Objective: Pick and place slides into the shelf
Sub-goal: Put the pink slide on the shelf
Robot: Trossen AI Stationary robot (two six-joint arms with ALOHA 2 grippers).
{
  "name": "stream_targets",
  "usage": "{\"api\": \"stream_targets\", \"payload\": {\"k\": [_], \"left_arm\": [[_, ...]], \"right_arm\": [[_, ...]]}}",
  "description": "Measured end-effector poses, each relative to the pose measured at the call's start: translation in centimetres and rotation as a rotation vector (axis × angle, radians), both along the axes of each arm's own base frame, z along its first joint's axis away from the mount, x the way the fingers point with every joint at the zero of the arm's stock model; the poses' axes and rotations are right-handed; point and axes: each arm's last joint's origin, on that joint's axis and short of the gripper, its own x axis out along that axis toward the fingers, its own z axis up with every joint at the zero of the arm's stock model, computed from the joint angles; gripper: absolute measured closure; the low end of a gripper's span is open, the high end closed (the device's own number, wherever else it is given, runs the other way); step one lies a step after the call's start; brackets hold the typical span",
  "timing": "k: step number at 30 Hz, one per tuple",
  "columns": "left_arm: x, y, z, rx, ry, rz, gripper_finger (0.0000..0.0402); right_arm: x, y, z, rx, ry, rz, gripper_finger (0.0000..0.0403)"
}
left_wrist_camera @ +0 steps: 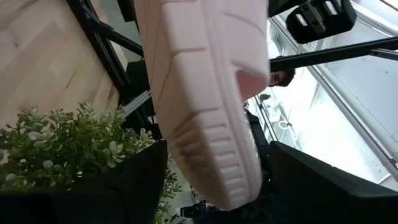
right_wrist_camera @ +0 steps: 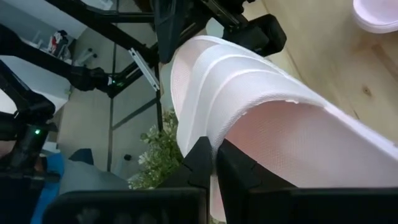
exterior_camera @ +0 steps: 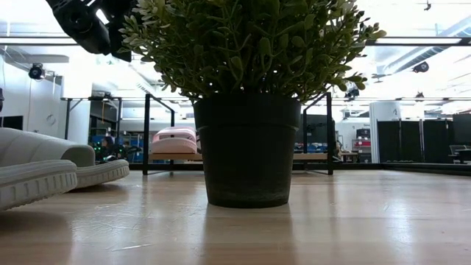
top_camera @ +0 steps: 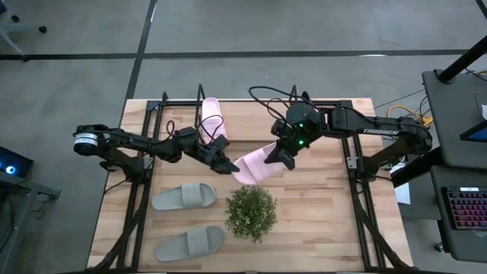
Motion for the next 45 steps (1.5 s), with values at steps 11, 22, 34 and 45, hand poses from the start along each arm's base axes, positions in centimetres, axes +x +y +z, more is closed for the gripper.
{"api": "stream_targets", "payload": {"k": [11,22,34,45], "left_arm": [[-0.01,0.00,-0.07,0.000,0.005,0.001,0.0190],[0.00,-0.02,-0.26,0.022,0.008,0.002,0.0332],[0.03,0.03,-0.48,0.033,0.020,0.023,0.0374],[0.14,0.13,-0.84,0.057,0.051,0.060,0.0376]], "right_arm": [[0.01,0.00,0.02,0.000,-0.003,0.000,0.0394],[0.25,-0.03,0.37,-0.007,-0.050,0.003,0.0394],[0.26,-0.04,0.46,-0.012,-0.060,0.003,0.0394],[0.24,0.00,0.42,-0.025,-0.066,0.027,0.0385]]}}
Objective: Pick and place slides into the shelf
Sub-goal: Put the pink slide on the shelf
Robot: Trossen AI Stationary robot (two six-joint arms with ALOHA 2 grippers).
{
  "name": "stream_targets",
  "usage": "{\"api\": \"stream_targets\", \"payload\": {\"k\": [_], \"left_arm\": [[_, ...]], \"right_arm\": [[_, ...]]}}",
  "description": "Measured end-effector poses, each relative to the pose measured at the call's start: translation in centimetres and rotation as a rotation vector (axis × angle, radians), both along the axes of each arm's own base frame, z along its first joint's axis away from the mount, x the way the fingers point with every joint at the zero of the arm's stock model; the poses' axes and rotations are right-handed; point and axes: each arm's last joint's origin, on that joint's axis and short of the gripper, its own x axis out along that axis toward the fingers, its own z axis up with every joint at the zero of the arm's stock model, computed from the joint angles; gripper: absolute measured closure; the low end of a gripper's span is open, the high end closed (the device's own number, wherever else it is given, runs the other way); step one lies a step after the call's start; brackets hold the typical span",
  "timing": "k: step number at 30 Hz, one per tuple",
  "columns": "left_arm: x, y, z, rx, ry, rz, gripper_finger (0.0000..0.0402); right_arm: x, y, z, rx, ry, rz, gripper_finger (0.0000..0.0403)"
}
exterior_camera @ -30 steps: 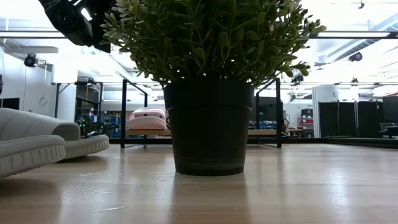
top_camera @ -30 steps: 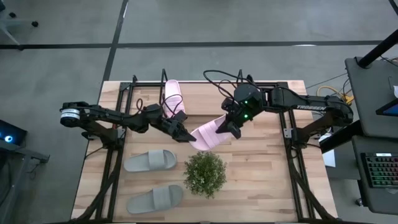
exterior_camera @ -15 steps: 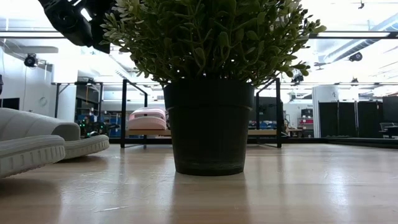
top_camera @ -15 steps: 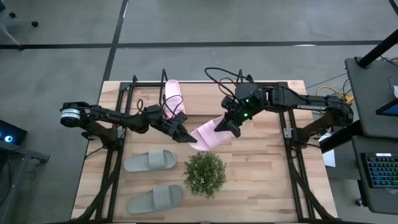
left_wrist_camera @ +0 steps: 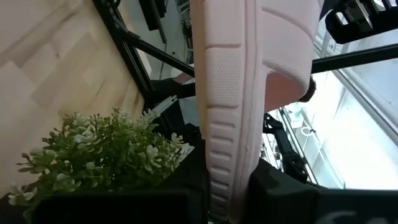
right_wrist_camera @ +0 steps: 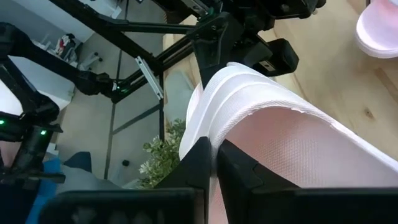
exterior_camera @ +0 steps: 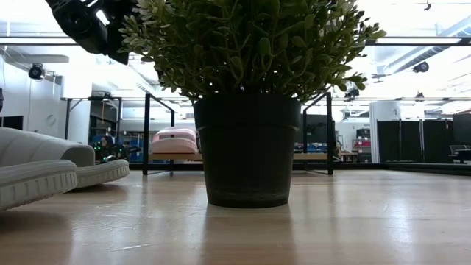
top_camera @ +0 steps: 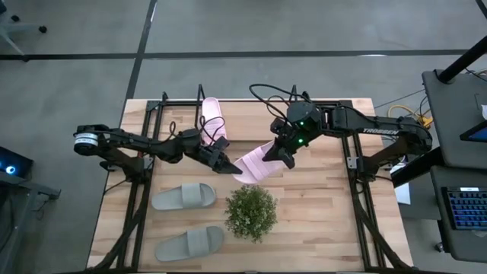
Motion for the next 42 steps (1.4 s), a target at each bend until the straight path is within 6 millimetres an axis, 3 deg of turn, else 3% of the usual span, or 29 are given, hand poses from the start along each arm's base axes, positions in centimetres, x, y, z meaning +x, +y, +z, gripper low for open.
{"api": "stream_targets", "payload": {"k": [11,21,31,42], "left_arm": [[0.1,0.2,0.0,-0.004,0.004,0.069,0.0377],[0.1,0.4,-0.7,-0.008,0.074,0.154,0.0378],[0.2,0.0,-1.0,0.002,0.096,0.180,0.0378],[0.2,-0.2,-2.1,0.018,0.211,0.429,0.0377]], "right_arm": [[-0.2,-0.2,0.2,-0.017,-0.021,0.010,0.0315],[-0.7,-1.7,0.9,-0.019,-0.064,-0.041,0.0259],[-0.6,-3.4,1.7,-0.012,-0.140,-0.110,0.0234],[-0.4,-3.6,2.2,-0.012,-0.183,-0.178,0.0239]]}}
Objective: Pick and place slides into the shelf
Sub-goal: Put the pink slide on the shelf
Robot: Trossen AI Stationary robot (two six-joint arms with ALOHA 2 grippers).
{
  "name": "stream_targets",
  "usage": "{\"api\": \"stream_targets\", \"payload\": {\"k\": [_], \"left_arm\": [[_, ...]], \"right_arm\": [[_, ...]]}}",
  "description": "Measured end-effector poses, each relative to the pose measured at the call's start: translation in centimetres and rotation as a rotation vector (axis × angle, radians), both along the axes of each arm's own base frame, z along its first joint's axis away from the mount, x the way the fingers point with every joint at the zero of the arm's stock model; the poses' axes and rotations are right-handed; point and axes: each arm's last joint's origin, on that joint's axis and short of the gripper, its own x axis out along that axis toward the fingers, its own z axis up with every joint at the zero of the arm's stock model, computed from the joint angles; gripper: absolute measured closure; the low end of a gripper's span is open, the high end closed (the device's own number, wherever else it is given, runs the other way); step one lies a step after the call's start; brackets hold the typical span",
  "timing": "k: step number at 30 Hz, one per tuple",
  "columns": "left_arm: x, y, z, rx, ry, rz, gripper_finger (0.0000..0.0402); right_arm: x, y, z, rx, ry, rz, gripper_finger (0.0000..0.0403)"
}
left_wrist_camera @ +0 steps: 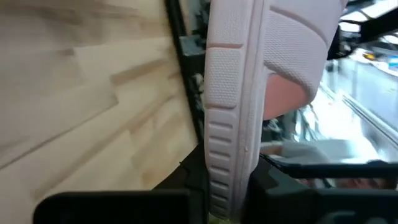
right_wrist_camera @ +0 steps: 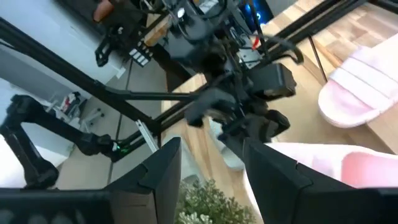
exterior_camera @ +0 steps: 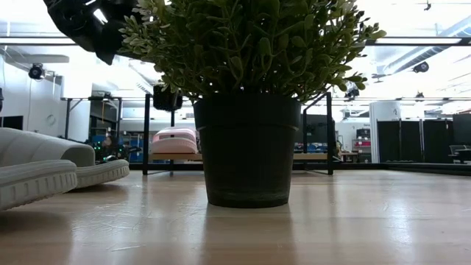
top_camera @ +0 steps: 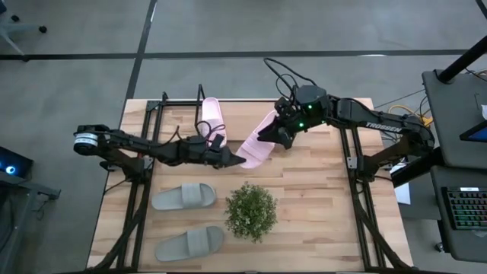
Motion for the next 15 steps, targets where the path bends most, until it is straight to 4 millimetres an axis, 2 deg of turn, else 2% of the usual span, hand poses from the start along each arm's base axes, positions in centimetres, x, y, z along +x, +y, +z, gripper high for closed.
{"api": "stream_targets", "payload": {"k": [15], "left_arm": [[-0.1,-0.2,-0.3,0.028,0.028,0.281,0.0377]], "right_arm": [[-1.0,0.8,2.4,0.001,-0.157,0.007,0.0243]]}}
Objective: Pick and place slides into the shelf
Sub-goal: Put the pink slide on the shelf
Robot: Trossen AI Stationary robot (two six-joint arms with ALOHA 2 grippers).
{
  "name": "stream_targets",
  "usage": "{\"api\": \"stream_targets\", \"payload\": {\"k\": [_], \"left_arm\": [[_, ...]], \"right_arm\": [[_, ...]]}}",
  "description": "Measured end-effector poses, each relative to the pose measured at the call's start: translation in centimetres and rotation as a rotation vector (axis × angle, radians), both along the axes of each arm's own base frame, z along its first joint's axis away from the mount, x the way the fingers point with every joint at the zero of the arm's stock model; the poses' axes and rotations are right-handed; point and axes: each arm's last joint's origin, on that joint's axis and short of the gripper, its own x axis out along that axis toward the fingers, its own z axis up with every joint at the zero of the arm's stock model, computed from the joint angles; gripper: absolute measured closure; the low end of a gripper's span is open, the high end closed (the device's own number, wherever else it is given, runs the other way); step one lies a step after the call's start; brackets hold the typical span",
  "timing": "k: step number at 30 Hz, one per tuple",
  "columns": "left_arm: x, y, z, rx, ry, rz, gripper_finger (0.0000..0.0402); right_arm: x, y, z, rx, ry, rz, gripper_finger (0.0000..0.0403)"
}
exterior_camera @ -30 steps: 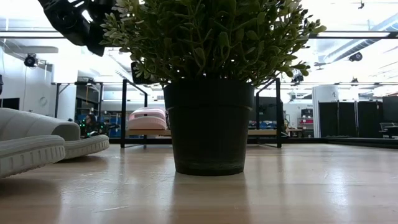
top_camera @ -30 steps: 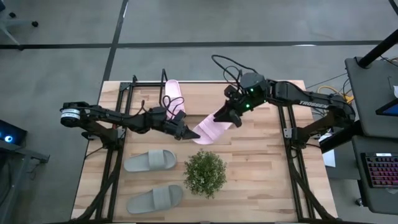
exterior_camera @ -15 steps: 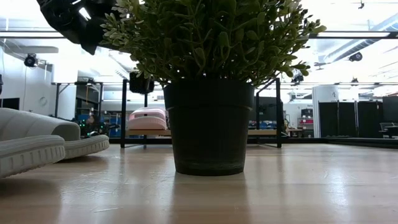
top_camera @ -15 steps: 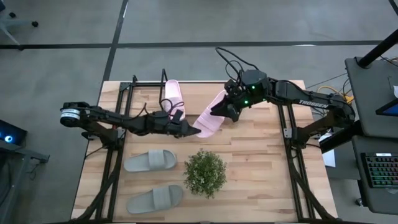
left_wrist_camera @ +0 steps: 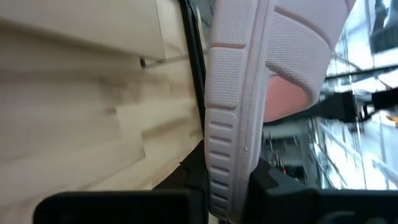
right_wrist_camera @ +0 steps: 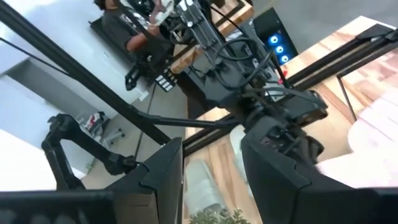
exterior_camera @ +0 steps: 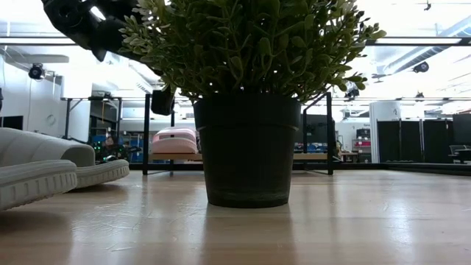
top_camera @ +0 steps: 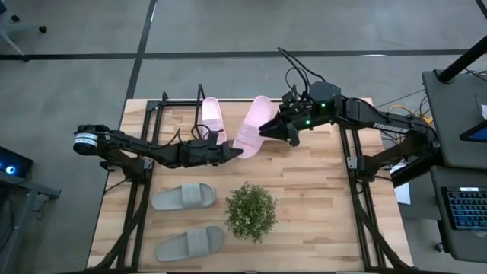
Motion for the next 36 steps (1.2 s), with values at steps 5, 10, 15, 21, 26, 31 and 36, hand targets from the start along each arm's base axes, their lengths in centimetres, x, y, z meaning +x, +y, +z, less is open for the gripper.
{"api": "stream_targets", "payload": {"k": [5,10,15,21,26,31,36], "left_arm": [[-0.1,0.2,-0.2,0.004,0.018,0.088,0.0377],[-0.5,0.4,-1.1,-0.014,0.100,0.174,0.0377],[-0.7,0.5,-1.3,-0.031,0.079,0.262,0.0377],[-0.6,0.7,-0.9,-0.071,0.004,0.337,0.0377],[-0.1,0.7,-1.1,-0.079,-0.043,0.338,0.0377],[1.0,0.6,-2.4,-0.118,-0.105,0.337,0.0377],[2.0,0.6,-3.4,-0.139,-0.192,0.339,0.0377]], "right_arm": [[-0.1,0.3,0.1,-0.001,-0.001,0.011,0.0247],[-0.3,0.9,0.3,-0.016,-0.009,0.032,0.0248],[-0.5,1.3,0.4,-0.038,-0.018,0.055,0.0248],[-0.5,1.5,0.2,-0.048,-0.012,0.070,0.0248],[-0.5,1.5,0.1,-0.048,-0.011,0.071,0.0248],[-0.5,1.5,0.1,-0.038,-0.008,0.070,0.0248],[-0.5,1.5,0.1,-0.022,-0.004,0.066,0.0248]]}}
